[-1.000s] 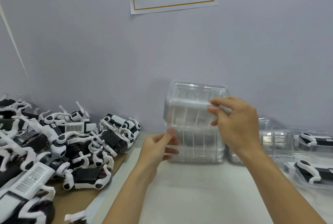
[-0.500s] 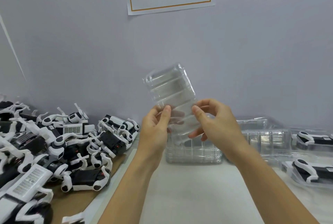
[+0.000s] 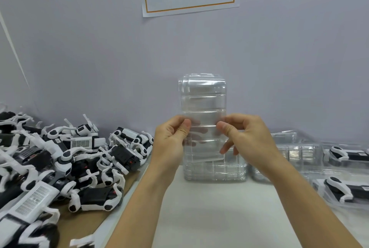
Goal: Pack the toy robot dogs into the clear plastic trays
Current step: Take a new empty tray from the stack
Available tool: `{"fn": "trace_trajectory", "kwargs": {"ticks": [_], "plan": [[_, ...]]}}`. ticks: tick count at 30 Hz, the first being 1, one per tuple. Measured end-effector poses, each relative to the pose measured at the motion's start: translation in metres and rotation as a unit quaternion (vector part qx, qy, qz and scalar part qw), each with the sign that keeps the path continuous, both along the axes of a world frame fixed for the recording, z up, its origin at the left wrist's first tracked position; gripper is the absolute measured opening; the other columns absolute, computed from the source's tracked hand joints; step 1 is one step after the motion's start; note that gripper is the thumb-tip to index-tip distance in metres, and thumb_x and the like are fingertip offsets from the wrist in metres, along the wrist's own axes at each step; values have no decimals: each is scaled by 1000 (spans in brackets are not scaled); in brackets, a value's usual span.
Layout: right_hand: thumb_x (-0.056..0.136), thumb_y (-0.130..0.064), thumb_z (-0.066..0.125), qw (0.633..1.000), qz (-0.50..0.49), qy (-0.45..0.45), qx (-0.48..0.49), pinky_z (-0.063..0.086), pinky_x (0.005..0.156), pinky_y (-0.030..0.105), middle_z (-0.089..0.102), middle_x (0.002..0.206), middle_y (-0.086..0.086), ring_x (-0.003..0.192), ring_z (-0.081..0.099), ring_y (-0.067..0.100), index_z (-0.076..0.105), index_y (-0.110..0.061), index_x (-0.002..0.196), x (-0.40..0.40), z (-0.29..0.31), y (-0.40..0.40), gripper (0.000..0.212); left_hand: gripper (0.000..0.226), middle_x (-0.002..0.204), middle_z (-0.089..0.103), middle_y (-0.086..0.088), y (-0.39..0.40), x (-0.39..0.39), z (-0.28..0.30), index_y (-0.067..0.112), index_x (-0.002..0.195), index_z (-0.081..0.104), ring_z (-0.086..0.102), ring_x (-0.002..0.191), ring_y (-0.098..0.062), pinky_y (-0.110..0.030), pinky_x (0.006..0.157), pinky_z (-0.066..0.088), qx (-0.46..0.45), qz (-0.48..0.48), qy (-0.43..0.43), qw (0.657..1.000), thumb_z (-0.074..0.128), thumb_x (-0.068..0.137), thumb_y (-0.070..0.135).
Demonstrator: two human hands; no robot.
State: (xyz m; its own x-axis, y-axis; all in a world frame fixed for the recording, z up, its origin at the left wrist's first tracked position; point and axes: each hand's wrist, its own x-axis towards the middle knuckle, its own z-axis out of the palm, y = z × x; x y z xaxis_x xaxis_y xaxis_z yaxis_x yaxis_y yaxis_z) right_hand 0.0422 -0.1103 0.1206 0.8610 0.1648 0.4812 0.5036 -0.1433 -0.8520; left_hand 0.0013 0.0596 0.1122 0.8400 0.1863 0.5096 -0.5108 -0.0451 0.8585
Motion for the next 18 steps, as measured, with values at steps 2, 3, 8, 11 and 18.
{"fn": "trace_trajectory", "kwargs": {"ticks": [2,3,8,11,18], "plan": [[94,-17,68,1000,1,-3,5,42,42,17,75,83,-10,49,69,25,73,-23,89,-1,1,0,9,27,88,77,-10,1,-1,1,8,94,69,74,74,-30,-24,65,54,-10,-9,3,1000,44,105,15],[93,-17,68,1000,0,-5,8,42,42,17,75,82,-10,49,69,25,73,-23,88,-2,2,-1,10,27,88,77,-11,1,-1,1,8,94,68,73,74,-30,-24,64,54,-16,-15,5,1000,44,105,14],[94,-16,67,1000,8,-7,14,42,42,18,76,80,-6,48,68,25,73,-24,86,-2,3,-2,12,28,89,77,-12,3,-1,1,8,93,68,74,75,-32,-24,63,53,-14,-15,9,1000,43,105,13],[94,-16,67,1000,10,-13,17,43,42,18,76,79,-5,48,68,25,73,-24,86,-3,3,-2,13,30,85,77,-9,2,0,0,11,91,68,74,72,-29,-23,62,54,13,29,-14,999,42,106,10],[95,-16,65,999,0,-38,24,43,44,15,75,77,-2,46,66,24,74,-22,84,-2,4,-3,15,33,75,75,-2,-1,3,-1,14,85,65,69,63,-15,-37,66,60,15,115,-56,992,41,106,6]]}}
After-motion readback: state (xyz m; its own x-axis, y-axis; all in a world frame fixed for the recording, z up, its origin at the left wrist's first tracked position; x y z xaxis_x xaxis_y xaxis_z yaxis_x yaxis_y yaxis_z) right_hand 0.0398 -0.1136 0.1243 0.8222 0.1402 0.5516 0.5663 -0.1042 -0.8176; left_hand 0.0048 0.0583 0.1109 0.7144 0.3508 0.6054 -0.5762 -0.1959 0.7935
